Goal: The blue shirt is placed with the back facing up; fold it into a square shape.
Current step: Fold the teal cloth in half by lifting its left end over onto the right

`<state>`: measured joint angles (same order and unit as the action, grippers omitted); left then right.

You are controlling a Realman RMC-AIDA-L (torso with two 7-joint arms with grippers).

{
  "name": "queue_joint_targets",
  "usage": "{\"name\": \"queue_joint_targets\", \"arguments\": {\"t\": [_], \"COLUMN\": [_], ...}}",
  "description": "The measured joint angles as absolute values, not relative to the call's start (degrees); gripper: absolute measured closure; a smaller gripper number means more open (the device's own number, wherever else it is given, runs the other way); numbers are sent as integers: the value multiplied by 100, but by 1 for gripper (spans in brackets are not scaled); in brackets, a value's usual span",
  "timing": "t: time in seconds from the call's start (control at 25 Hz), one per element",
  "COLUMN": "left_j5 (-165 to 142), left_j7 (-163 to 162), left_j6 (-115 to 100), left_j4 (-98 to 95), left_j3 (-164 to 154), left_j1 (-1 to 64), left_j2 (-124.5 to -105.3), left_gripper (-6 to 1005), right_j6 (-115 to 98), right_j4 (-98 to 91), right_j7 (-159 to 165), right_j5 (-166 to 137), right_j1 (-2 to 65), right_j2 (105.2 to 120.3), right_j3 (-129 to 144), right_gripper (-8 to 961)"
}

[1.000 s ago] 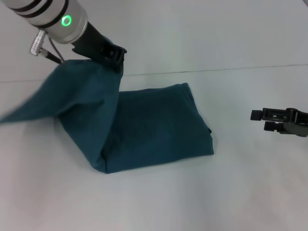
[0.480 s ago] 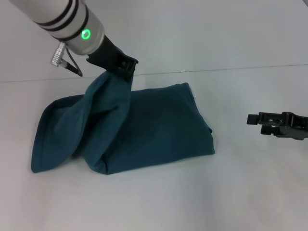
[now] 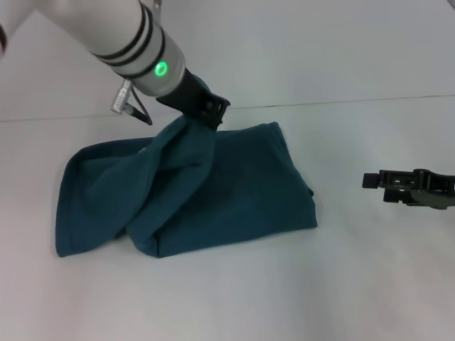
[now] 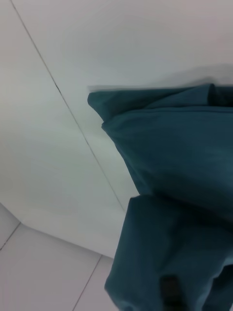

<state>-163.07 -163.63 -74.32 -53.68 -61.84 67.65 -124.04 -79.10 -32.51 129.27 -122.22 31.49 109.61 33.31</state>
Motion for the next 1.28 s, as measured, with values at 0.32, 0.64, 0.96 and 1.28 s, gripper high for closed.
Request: {"name": "queue_joint_targets", "arguments": {"t": [0.32,0.64,0.96,1.28], "left_j5": [-15906,-15716,-15327,-14972], "left_j7": [-16189,-16148,-16141,-16149], "left_j6": [-7230,-7103,-7031,-7193], "left_j4": [-5113,-5096,-5167,-5814], "left_j3": [-6408,-6606,-6579,-6145], "left_j1": [6770,6767,6752,6261], "left_j2": [-12425,-12439,-12431,-12391], "left_gripper": [737,718,635,462], "right_j6": [-7885,-7834,-7776,-7768], "right_j4": [-3251,-3252,-3252,-3252], "right_j7": [12930,12929,12928,12929], "right_j5": [-12264,-12265,-12264,-12260], "right_j1": [3138,3153,3166,3175], "right_j2": [10960,10965,10968,10962], "right_j3": [3331,3331,3331,3331], "right_gripper": [70,70,70,70]}}
